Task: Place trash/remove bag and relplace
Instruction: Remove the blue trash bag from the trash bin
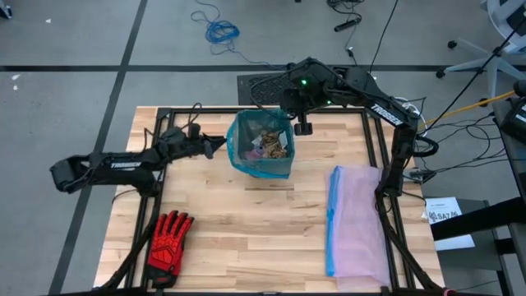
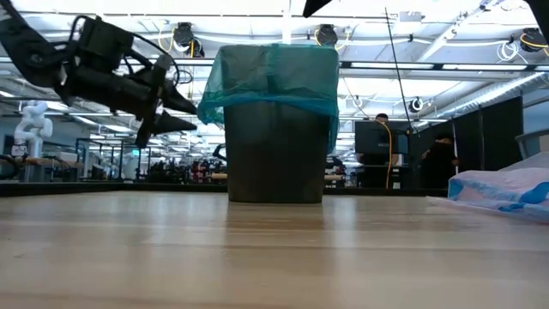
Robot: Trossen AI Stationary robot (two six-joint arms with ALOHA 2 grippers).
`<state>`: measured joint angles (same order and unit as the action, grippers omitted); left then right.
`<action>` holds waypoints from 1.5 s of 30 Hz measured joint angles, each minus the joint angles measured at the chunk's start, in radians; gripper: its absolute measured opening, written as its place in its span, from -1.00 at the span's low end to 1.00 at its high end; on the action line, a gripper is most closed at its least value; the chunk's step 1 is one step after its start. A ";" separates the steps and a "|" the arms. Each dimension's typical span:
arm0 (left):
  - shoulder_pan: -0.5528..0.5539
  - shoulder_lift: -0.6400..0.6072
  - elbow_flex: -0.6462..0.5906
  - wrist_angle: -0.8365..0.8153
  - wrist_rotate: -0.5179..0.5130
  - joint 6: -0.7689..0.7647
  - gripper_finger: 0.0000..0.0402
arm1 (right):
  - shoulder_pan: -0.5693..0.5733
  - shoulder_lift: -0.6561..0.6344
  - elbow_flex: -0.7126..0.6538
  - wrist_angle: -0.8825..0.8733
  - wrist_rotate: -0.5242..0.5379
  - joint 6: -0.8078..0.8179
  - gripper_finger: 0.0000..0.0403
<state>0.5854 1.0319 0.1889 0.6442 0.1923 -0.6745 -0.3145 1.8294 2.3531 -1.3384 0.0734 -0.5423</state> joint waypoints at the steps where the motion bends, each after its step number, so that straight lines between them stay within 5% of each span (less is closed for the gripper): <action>1: 0.000 0.019 0.004 0.000 0.003 0.002 -0.19 | 0.000 0.000 0.000 0.000 0.000 0.000 -1.00; 16: -0.005 0.226 0.086 0.083 0.064 0.073 -0.20 | 0.000 0.001 0.000 -0.003 0.000 0.000 -1.00; 22: -0.005 0.243 0.110 0.096 0.061 0.163 -0.55 | 0.002 0.001 0.000 -0.010 0.000 0.000 -1.00; 26: -0.005 0.202 0.110 0.151 0.099 0.188 -0.94 | 0.000 0.001 0.000 -0.033 0.001 0.004 -1.00; 36: 0.009 -0.026 0.111 0.094 0.113 0.217 -0.99 | -0.007 0.001 0.000 -0.034 0.004 0.011 -1.00; 45: 0.035 -0.208 0.294 -0.354 0.110 0.374 -1.00 | -0.113 0.005 -0.005 0.032 0.055 0.214 -1.00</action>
<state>0.6205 0.8237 0.4832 0.2906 0.3023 -0.3001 -0.4273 1.8343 2.3484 -1.3060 0.1286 -0.3282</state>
